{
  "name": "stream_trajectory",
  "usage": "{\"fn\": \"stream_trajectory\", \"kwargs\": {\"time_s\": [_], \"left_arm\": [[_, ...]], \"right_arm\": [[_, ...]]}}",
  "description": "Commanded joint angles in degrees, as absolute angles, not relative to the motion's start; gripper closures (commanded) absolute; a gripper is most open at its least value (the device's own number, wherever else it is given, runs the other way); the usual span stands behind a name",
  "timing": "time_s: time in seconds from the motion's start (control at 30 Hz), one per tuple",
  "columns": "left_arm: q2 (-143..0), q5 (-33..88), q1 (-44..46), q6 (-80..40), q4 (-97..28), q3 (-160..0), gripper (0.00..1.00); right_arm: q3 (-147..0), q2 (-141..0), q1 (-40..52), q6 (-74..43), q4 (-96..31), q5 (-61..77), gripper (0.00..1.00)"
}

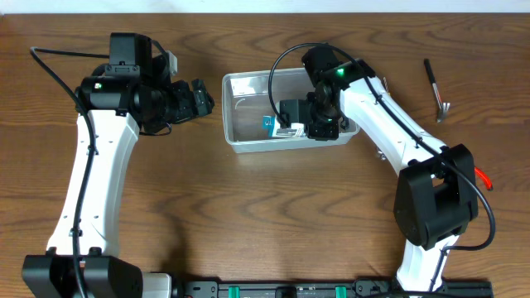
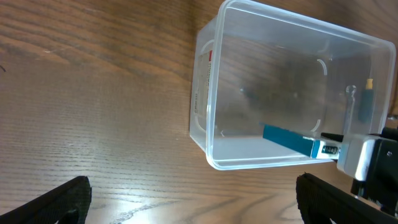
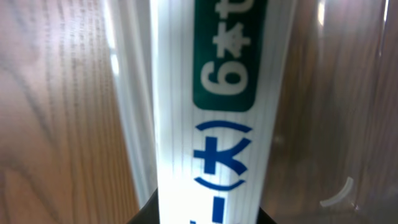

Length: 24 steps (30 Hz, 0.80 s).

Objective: Pack container
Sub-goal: 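Carry the box into the container and open the right gripper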

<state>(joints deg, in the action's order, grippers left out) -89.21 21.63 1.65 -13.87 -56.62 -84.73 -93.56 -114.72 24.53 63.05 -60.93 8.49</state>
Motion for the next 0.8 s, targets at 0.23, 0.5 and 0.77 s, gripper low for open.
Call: {"fn": "stream_trajectory", "kwargs": {"time_s": [0.23,0.5,0.77], "left_arm": [[-88.84,21.12,1.74,-13.8,-56.77,-84.75,0.02],[-88.84,21.12,1.74,-13.8,-56.75,-84.75,0.02],[-88.84,21.12,1.74,-13.8,-56.75,-84.75,0.02]], "right_arm": [[-93.56,-114.5,24.01,55.22,-55.88,7.29,0.19],[-93.82,-114.48,24.03,50.33,-52.31,6.61,0.01],[-106.96,-113.99,22.81,20.43,-57.25,-4.54,0.03]]}}
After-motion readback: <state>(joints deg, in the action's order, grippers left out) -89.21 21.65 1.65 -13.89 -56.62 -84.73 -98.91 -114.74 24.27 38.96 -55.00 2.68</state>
